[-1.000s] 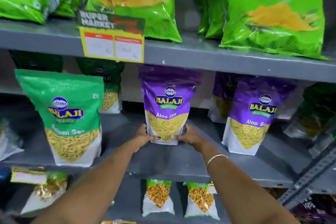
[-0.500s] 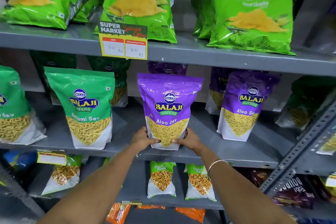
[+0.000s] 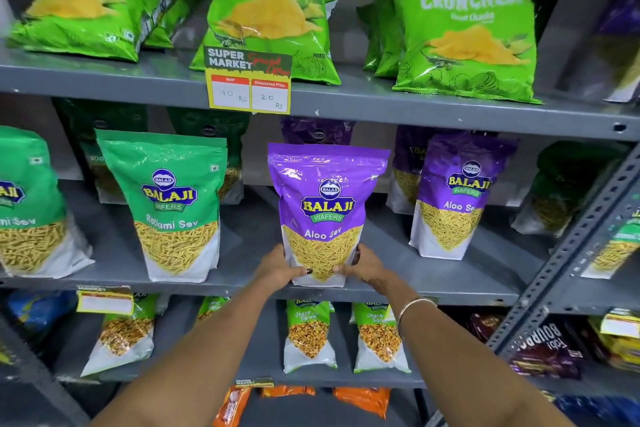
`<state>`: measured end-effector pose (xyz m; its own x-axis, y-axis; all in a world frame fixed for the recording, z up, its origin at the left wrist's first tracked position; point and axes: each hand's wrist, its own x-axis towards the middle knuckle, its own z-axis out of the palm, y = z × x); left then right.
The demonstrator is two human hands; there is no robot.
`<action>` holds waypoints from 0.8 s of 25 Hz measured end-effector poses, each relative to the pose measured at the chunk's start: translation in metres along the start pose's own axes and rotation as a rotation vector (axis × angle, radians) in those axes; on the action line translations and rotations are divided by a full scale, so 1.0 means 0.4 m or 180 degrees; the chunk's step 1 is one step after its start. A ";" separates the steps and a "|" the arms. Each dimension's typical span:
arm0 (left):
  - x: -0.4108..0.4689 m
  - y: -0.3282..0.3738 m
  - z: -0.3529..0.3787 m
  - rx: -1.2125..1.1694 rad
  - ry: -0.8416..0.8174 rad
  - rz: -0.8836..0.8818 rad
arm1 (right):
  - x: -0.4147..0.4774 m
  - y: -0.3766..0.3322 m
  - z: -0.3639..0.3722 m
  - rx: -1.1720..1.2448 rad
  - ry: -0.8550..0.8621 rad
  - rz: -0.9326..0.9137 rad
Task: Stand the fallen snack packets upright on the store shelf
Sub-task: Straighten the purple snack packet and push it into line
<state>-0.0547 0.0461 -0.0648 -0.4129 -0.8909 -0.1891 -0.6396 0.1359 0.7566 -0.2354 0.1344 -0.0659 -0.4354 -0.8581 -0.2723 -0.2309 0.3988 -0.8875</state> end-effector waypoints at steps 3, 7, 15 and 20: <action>-0.002 -0.003 0.001 0.0040 -0.0042 0.0016 | 0.074 0.061 -0.004 0.0055 -0.0139 -0.0074; -0.038 -0.001 -0.010 0.0182 0.0778 0.0529 | -0.031 -0.027 -0.007 -0.0161 -0.0087 0.0140; -0.084 0.081 0.139 0.1809 0.2180 0.3370 | -0.070 0.051 -0.265 -0.0502 0.1045 0.0322; -0.041 0.272 0.351 0.1532 0.1098 0.2514 | -0.044 0.159 -0.526 -0.0249 0.1389 0.0462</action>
<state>-0.2087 0.1362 -0.0672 -0.6721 -0.5354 0.5115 -0.4886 0.8397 0.2370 -0.4255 0.2428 -0.0396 -0.7895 -0.5819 -0.1949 -0.1982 0.5423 -0.8164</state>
